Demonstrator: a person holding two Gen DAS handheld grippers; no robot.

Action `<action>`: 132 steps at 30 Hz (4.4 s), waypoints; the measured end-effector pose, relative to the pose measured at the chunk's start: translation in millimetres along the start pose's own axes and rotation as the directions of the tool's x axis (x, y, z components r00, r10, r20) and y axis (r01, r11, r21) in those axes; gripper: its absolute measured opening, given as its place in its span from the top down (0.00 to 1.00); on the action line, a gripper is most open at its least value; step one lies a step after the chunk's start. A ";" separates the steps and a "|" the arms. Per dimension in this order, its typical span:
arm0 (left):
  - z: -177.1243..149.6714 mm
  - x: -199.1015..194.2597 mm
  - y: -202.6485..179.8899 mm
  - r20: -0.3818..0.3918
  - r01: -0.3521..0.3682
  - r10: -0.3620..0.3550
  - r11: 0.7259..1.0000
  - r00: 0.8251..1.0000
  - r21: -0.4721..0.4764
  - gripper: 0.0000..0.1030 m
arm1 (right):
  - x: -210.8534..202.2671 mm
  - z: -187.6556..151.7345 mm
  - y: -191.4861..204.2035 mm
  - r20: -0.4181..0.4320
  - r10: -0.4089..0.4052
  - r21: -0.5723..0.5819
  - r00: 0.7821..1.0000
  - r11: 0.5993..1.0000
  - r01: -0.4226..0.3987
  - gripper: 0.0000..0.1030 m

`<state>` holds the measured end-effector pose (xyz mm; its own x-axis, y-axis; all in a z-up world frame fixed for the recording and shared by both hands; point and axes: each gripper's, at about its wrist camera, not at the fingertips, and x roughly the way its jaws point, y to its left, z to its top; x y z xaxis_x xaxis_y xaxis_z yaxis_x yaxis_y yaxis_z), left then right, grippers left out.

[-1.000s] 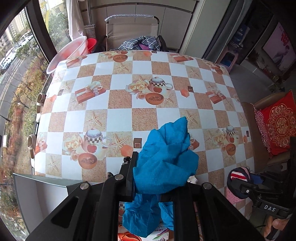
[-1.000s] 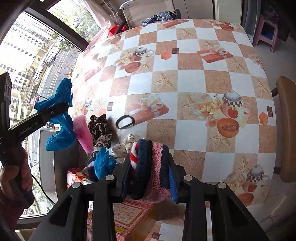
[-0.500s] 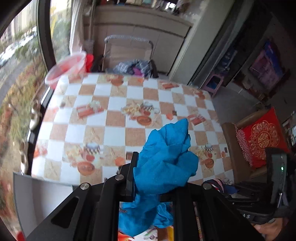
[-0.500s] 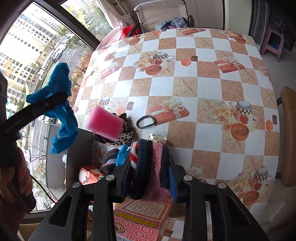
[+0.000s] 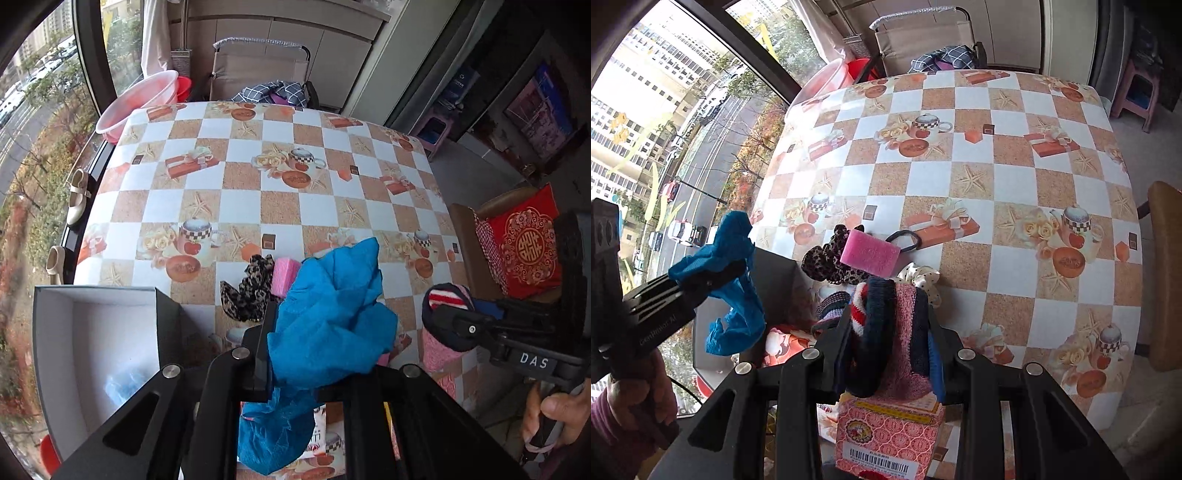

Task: Organize soft objects
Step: 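Lift the blue cloth and striped hat and carry them over the white box, then open both tools to drop the cloth and hat into the white box, then move both tools back toward the remaining items on the table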

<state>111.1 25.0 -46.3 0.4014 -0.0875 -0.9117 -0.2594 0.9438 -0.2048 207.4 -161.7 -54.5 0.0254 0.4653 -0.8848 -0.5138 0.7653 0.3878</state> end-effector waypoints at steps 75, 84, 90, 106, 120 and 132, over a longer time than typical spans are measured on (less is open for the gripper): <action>-133.7 -68.9 219.6 0.059 -0.117 0.150 0.920 0.987 -0.373 0.86 | 114.6 -19.1 296.7 -0.252 -0.013 -0.417 0.968 0.904 -0.096 0.65; -120.3 -54.3 227.7 0.026 -0.142 0.164 0.915 0.986 -0.379 0.86 | 128.0 -6.0 298.5 -0.246 -0.036 -0.421 0.969 0.904 -0.073 0.65; -114.6 -48.8 225.9 0.011 -0.131 0.146 0.917 0.989 -0.377 0.58 | 130.1 -0.7 298.6 -0.239 -0.033 -0.413 0.970 0.908 -0.071 0.65; -111.2 -59.2 230.7 0.110 -0.093 0.157 0.890 0.981 -0.447 0.00 | 112.8 17.5 276.4 -0.168 -0.045 -0.343 0.985 0.939 -0.016 0.02; -100.3 -95.2 183.6 0.228 0.041 0.046 0.930 0.973 -0.364 0.00 | 66.4 8.3 248.3 -0.150 0.039 -0.269 0.988 0.960 -0.079 0.01; -59.4 -77.3 79.7 0.133 0.063 -0.044 0.988 0.990 -0.140 0.00 | -30.5 10.4 120.9 -0.079 0.004 -0.084 0.997 0.996 -0.011 0.01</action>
<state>7.2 88.1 -13.3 0.5258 -0.0855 -0.8463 -0.3545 0.8824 -0.3094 153.4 -78.8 22.1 -0.0444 0.4322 -0.9007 -0.5843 0.7201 0.3743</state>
